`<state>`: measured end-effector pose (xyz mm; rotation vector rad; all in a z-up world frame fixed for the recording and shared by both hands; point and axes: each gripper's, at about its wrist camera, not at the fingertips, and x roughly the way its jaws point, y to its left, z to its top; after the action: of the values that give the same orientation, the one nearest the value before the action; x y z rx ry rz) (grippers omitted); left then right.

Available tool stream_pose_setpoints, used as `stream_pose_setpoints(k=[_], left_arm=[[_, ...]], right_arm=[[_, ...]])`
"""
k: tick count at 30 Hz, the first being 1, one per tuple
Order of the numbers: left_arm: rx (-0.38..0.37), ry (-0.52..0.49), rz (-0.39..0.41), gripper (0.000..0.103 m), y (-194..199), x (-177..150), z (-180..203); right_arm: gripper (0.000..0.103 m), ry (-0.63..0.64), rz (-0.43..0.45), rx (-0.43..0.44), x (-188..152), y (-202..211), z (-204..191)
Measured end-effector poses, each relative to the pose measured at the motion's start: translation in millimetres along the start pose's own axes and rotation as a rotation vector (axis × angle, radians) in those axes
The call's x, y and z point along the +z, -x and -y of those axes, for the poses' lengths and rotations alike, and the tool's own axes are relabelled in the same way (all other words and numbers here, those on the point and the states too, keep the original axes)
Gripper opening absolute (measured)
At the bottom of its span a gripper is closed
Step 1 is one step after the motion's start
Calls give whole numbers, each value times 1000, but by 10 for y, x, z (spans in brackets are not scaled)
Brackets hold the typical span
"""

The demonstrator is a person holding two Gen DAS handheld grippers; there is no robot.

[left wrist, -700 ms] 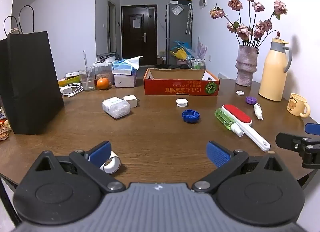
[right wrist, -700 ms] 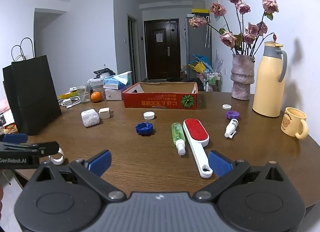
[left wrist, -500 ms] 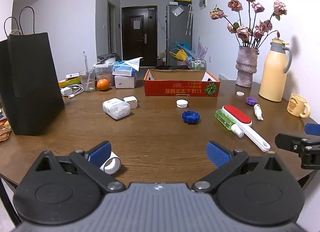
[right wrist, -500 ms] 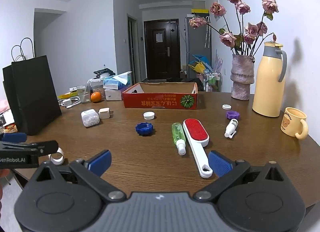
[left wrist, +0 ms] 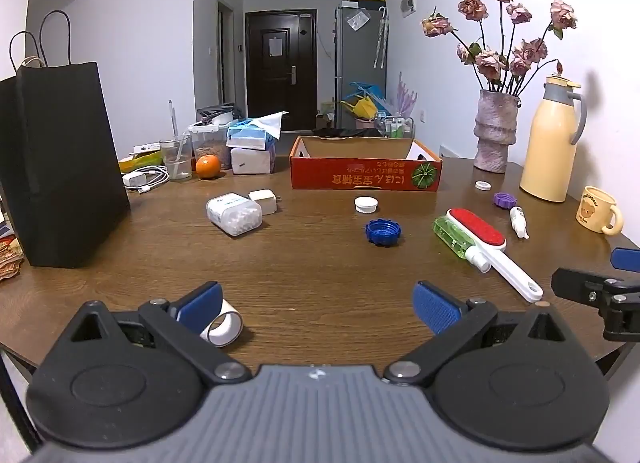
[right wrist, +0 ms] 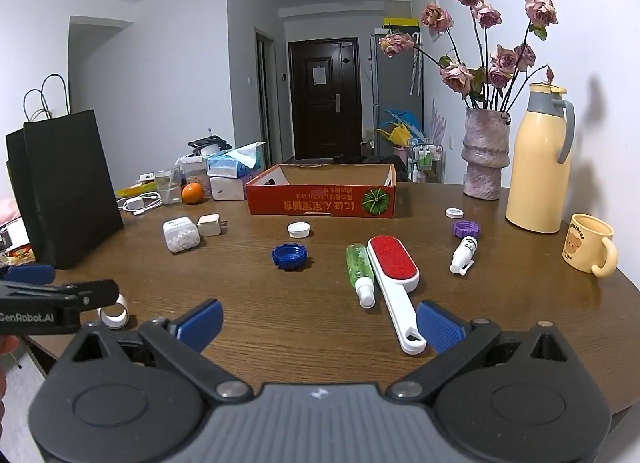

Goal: Organize rigid objects

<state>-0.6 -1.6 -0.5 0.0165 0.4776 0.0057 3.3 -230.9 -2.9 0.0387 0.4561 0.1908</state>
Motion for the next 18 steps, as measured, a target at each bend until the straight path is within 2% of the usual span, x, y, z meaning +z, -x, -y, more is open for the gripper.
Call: stream_pose_setpoints(k=[18], left_arm=[[3, 1, 2, 103, 6, 5, -6]], right_arm=[[103, 3, 5, -2, 30, 14, -11]])
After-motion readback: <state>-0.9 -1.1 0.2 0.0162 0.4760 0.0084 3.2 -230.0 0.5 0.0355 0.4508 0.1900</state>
